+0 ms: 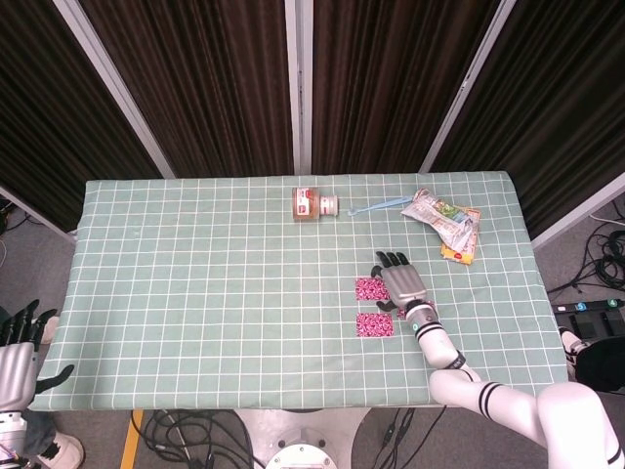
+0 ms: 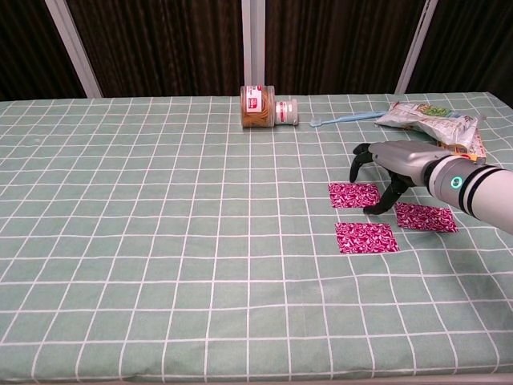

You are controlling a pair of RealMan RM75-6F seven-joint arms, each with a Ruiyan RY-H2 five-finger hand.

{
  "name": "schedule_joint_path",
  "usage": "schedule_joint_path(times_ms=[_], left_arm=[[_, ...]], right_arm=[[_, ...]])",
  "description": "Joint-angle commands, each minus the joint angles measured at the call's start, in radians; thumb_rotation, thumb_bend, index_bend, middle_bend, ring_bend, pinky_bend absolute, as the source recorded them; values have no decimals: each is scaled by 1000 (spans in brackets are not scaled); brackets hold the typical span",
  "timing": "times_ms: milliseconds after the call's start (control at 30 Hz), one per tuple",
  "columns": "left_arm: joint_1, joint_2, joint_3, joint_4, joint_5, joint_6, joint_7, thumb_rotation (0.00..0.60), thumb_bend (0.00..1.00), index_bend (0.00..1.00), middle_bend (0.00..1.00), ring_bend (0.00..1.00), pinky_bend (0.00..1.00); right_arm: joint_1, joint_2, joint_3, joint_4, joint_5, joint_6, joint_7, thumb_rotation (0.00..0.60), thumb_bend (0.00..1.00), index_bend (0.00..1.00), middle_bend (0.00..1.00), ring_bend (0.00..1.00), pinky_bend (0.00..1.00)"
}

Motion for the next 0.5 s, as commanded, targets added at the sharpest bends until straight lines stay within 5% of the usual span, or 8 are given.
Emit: schedule_joint_path(times_ms=[33,500], left_arm=[[0,0,-1,1,0,0,-2,600,173,225,146,106,126],[1,-1,-1,7,-2,-3,-7,600,173,225,146,106,126]], right_arm=[[2,-4,1,9,4,-4,0,557,149,316,31,0,0],[0,-18,2,26,0,2,-1,568,149,416,45,0,0]])
